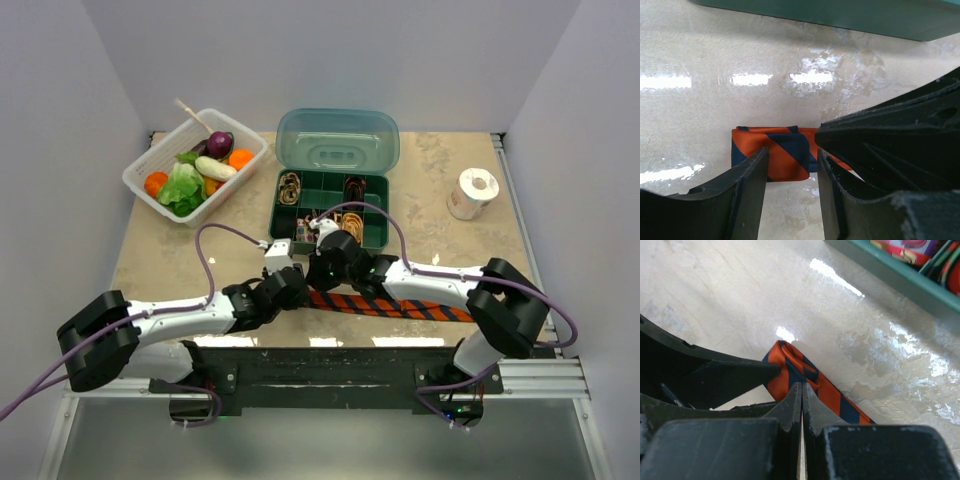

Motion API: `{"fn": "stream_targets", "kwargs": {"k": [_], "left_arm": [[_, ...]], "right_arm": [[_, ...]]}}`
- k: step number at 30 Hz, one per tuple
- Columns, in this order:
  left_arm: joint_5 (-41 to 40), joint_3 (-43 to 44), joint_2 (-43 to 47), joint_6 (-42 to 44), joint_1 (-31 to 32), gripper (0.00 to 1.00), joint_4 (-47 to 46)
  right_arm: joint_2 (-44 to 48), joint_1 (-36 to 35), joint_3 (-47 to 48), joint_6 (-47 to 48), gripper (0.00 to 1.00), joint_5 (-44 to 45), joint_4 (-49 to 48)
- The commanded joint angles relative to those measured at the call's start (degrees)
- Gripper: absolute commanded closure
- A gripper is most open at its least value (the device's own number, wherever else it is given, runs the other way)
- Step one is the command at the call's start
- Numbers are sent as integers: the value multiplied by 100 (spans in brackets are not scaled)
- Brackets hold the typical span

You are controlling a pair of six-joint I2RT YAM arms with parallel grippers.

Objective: Roll the ties
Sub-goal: Roll the tie at the center of the board.

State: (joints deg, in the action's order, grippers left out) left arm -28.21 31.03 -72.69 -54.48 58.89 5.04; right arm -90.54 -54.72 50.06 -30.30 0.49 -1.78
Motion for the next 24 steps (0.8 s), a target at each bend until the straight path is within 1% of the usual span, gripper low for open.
{"fn": "stream_targets", "kwargs": {"k": [1,3,4,6,7,9,10,16,21,24], "left_arm": [[8,-140,263,-19,-18,56,-416],[8,-158,272,-37,-18,58,-416],[8,-176,264,-45,-18,63,-416],[8,-176,255,-63,-18,69,-416],[-1,-185,255,-72,-18,75,-416],[-1,-193,211,-89,-18,81,-416],[8,-185,194,-89,-18,86,-416],[35,-158,27,-98,-18,98,-416],[-9,-106,9,-133,-18,99,-285],[-45,-9,17,-160,-45,92,-135]], "right_arm": [[169,31,-76,165,100,-224,-314],[107,23,-93,165,100,-356,-384],[90,23,-93,157,100,-392,-402],[11,23,-137,139,100,-462,-446],[-16,23,-137,156,100,-497,-446],[-77,23,-146,157,100,-524,-446],[-121,23,-163,165,100,-532,-455],[-218,23,-260,174,100,-576,-472],[-218,23,-322,227,100,-524,-446],[-253,23,-383,271,100,-480,-455]]}}
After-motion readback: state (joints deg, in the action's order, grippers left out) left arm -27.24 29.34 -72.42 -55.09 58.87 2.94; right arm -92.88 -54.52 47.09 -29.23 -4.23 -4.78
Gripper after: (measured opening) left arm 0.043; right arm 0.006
